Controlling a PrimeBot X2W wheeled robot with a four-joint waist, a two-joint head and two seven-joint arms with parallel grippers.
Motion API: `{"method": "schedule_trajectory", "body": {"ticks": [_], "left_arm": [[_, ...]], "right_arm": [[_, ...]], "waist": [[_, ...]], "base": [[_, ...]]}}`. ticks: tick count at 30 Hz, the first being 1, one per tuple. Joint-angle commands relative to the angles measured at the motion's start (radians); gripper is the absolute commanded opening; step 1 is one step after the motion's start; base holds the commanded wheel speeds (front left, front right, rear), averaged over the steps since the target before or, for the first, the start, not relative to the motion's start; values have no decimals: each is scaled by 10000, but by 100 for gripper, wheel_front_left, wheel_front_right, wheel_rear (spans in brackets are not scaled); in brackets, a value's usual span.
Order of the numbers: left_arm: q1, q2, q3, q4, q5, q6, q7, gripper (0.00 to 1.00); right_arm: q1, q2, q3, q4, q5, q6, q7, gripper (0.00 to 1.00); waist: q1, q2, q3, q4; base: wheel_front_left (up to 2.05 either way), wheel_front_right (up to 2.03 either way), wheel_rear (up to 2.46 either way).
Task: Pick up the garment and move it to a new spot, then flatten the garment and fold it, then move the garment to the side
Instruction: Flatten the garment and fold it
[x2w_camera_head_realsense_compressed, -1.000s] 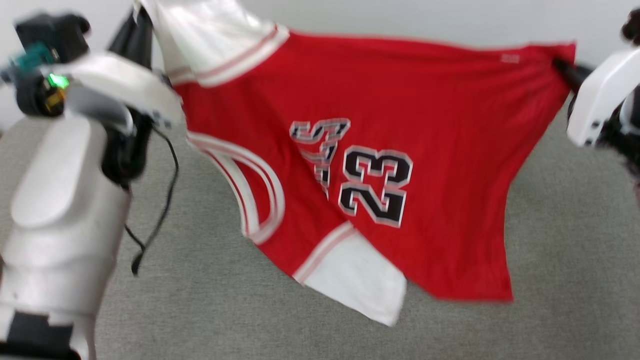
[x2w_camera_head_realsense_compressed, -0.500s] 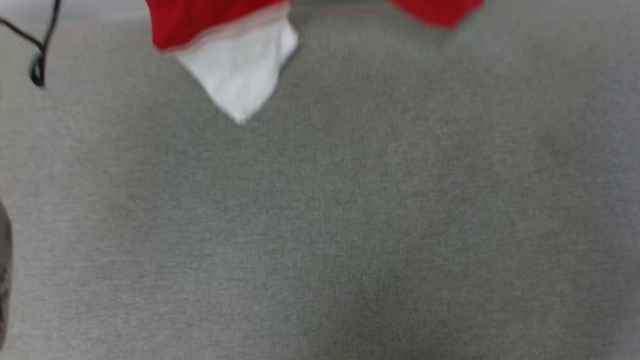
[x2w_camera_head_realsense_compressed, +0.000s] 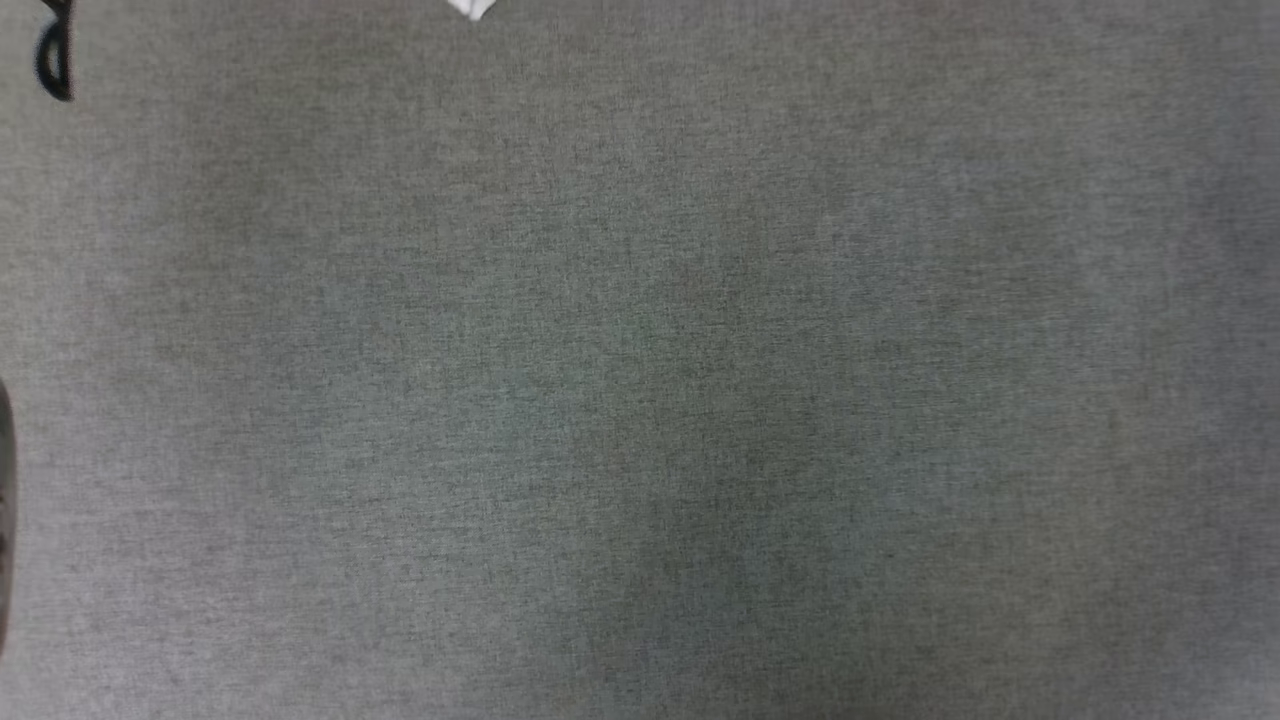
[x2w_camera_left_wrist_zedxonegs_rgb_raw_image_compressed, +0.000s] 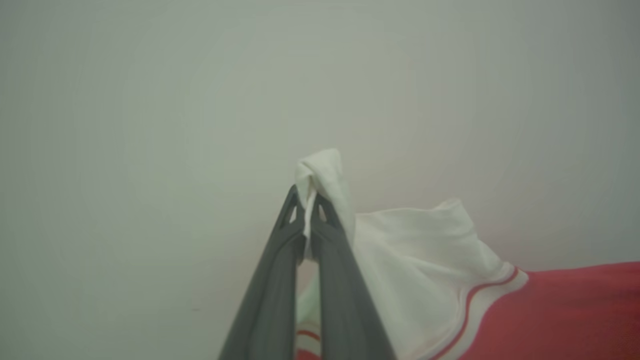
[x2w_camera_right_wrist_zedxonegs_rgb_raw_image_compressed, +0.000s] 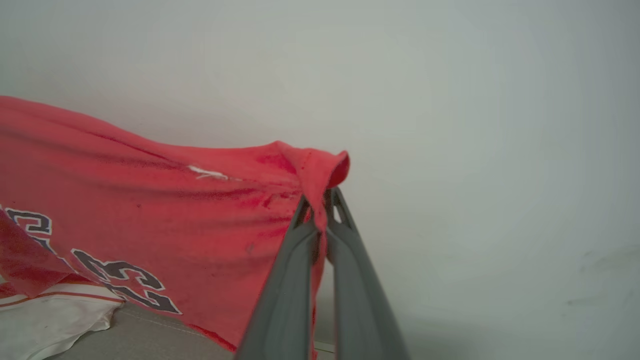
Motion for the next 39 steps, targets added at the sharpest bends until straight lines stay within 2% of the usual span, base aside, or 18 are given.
{"method": "schedule_trajectory", "body": {"ticks": [1,7,13,17,22,30,32,39], "left_arm": [[198,-13,-10,122,-41,-37,-50,0],[919,-282,86,904,-363,-212,-310,0],[2573,-488,346,1306,-786,-470,-502,0],[4180,-429,727,833,-931,-579,-540,0],[6993,-371,1406,-335,-811,-603,-535,0],[11621,-454,2080,-2267,-384,-96,-537,0],[12051,-488,2110,-2549,-356,12,-537,0],[15453,-553,2437,-4798,-617,853,-204,0]], "right_arm": [[-201,23,72,150,70,-11,-52,0],[208,198,808,1018,373,-11,-333,0],[1449,120,1597,1520,1040,-11,-828,0],[2756,-106,2136,1460,1649,-11,-1137,0],[4687,-409,2570,1081,2379,-12,-1351,0],[7922,-1182,2568,-12,2889,-17,-1628,0],[8337,-1277,2497,-168,2859,-17,-1656,0],[11390,-1305,1230,-1715,2561,-29,-1481,0]], "waist": [[-2,-1,145,61],[-2,-1,91,173],[-2,-1,-691,307],[-2,-1,-1408,418],[-2,-1,-2375,429],[-2,-1,-3897,576],[-2,-1,-4091,604],[-2,-1,-5065,599]], "base": [[0,0,0],[0,0,0],[0,0,0],[0,0,0],[0,0,0],[0,0,0],[0,0,0],[0,0,0]]}}
